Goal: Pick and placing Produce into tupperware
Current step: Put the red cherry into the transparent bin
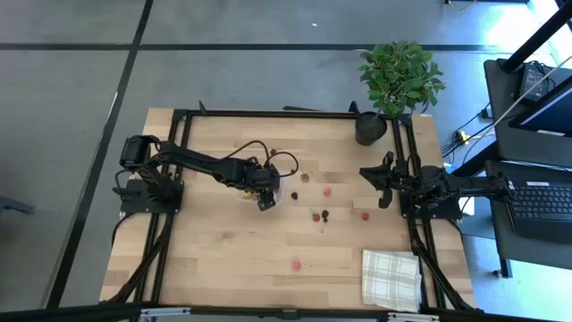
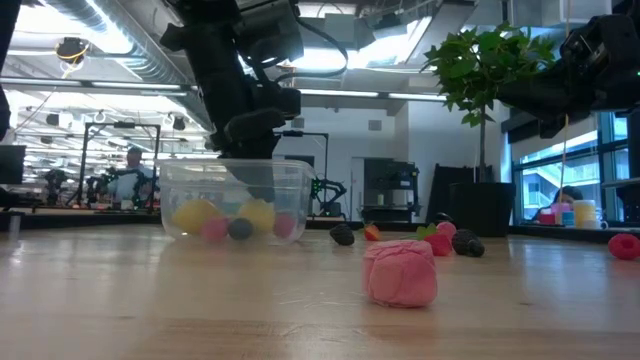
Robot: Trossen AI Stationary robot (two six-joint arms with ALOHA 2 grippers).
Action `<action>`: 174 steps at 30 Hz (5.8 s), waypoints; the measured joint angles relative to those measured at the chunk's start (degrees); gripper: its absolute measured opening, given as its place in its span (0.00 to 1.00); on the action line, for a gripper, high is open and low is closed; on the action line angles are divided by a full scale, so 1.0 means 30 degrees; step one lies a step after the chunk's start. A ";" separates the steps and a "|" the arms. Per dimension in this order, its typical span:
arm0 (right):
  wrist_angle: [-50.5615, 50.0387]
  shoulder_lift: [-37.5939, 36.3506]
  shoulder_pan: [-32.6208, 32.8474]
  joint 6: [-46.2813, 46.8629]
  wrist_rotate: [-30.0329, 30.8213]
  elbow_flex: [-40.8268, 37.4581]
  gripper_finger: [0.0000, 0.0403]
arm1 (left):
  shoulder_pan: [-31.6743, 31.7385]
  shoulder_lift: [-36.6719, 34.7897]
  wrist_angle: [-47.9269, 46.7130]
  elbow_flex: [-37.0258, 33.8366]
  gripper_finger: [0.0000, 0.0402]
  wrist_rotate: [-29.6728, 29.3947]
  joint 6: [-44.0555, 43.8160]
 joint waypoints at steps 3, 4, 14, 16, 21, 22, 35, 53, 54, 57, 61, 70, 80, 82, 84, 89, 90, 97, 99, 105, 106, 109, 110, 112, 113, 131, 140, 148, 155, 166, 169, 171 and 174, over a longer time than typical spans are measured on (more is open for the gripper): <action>0.0000 0.0000 0.0001 0.0006 -0.0001 0.0000 0.13 | 0.0004 0.0000 0.0000 0.0000 0.65 -0.0004 0.0000; 0.0000 0.0000 0.0003 0.0006 0.0000 0.0000 0.13 | 0.0004 0.0000 0.0000 0.0000 0.65 -0.0010 0.0000; 0.0000 0.0000 0.0006 0.0006 0.0000 0.0000 0.13 | -0.0010 0.0000 0.0050 0.0000 0.65 -0.0031 0.0000; 0.0007 0.0000 -0.0001 0.0006 0.0000 0.0000 0.13 | -0.0010 0.0000 0.0277 0.0000 0.65 -0.0268 0.0007; 0.0000 0.0000 0.0002 0.0006 -0.0003 0.0000 0.13 | -0.0010 0.0000 0.0706 -0.0015 0.65 -0.1004 0.0007; 0.0003 0.0000 0.0001 0.0006 -0.0005 0.0000 0.13 | -0.0010 0.0000 0.0818 -0.0015 0.65 -0.1009 0.0007; 0.0001 0.0000 0.0002 0.0006 0.0000 0.0000 0.13 | -0.0078 -0.0513 0.1194 -0.0021 0.65 -0.0614 0.0002; 0.0022 0.0000 0.0006 0.0006 -0.0007 0.0000 0.13 | 0.0582 -0.3369 0.4026 -0.0015 0.65 -0.0427 1.0047; 0.0015 0.0000 0.0000 0.0012 -0.0007 0.0000 0.13 | 0.0660 -0.3373 0.4163 -0.0015 0.65 -0.0485 1.1266; 0.0018 0.0000 -0.0001 0.0006 -0.0007 0.0000 0.13 | 0.1054 -0.3373 0.4966 -0.0015 0.65 -0.1325 1.2463; 0.0018 0.0000 0.0002 0.0006 -0.0007 0.0000 0.13 | 0.2238 -0.3373 0.5866 0.0027 0.65 -0.1703 1.0470; 0.0015 0.0000 0.0004 -0.0497 -0.0006 0.0000 0.13 | 0.6184 -0.3373 0.5617 0.0936 0.65 0.3036 0.8467; 0.0034 0.0000 -0.0001 -0.2512 -0.0003 0.0000 0.13 | 0.8303 -0.2849 0.4778 0.0988 0.65 0.5805 0.9347; 0.0036 0.0000 0.0006 -0.2508 -0.0007 0.0000 0.13 | 0.8295 -0.2516 0.4625 0.1013 0.65 0.5811 0.9944; 0.0044 0.0000 0.0001 -0.2503 -0.0007 0.0000 0.13 | 0.8295 -0.2140 0.4588 0.0976 0.65 0.5824 0.9999; 0.0126 0.0000 0.0006 -0.2466 -0.0007 0.0000 0.13 | 0.8295 -0.0997 0.4501 0.0976 0.65 0.5818 1.0217; 0.0178 0.0000 0.0000 -0.2471 -0.0007 0.0000 0.13 | 0.8295 -0.0783 0.4533 0.0976 0.65 0.5818 1.0438; 0.0408 -0.0007 0.0004 -0.2462 -0.0007 -0.0002 0.13 | 0.8295 0.0667 0.4246 0.0976 0.65 0.5811 1.0549; 0.0575 -0.0007 0.0000 -0.2475 -0.0007 0.0000 0.13 | 0.8295 0.1099 0.4262 0.0976 0.65 0.5791 1.0557; 0.0721 -0.0007 -0.0001 -0.2486 -0.0007 0.0000 0.13 | 0.8295 0.2301 0.4267 0.0976 0.65 0.5650 1.0546; 0.0721 -0.0007 0.0004 -0.2492 -0.0007 0.0000 0.13 | 0.8295 0.2504 0.4410 0.0985 0.65 0.5644 1.0527; 0.0718 -0.0007 -0.0001 -0.2500 -0.0007 0.0000 0.13 | 0.8295 0.2886 0.4443 0.0984 0.65 0.5159 1.0520; 0.0714 -0.0007 0.0001 -0.2512 -0.0007 0.0000 0.13 | 0.8295 0.2945 0.4379 0.0978 0.65 0.4894 1.0533; 0.0706 -0.0007 0.0005 -0.2544 -0.0007 0.0000 0.13 | 0.8295 0.2947 0.4315 0.0954 0.65 0.4494 1.0550; 0.0699 -0.0007 0.0002 -0.2555 -0.0007 -0.0003 0.13 | 0.8295 0.2943 0.4429 0.0954 0.65 0.4407 1.0550; 0.0612 -0.0007 -0.0001 -0.3018 -0.0007 0.0000 0.13 | 0.8273 0.2878 0.4386 0.0954 0.65 0.4376 1.0469; 0.0612 -0.0007 0.0006 -0.3018 -0.0006 0.0000 0.13 | 0.8273 0.2878 0.4380 0.0954 0.65 0.4376 1.0440; 0.0612 -0.0007 0.0006 -0.3018 0.0000 0.0000 0.13 | 0.8081 0.2871 0.4379 0.0954 0.65 0.4365 1.0331; 0.0616 -0.0007 0.0002 -0.3018 -0.0007 0.0000 0.13 | 0.8011 0.2863 0.4373 0.0956 0.65 0.4368 1.0316; 0.0619 -0.0007 0.0006 -0.3018 -0.0003 0.0000 0.13 | 0.7902 0.2690 0.4235 0.0962 0.65 0.4363 1.0322; 0.0625 -0.0007 0.0003 -0.3018 -0.0004 0.0000 0.13 | 0.7851 0.2531 0.4311 0.1005 0.65 0.4373 1.0435; 0.0627 -0.0007 0.0001 -0.3018 -0.0005 0.0000 0.13 | 0.7852 0.2412 0.4180 0.0984 0.65 0.4376 1.0465; 0.0637 -0.0007 0.0002 -0.3018 0.0000 0.0000 0.13 | 0.7858 0.2404 0.4267 0.0991 0.65 0.4376 1.0484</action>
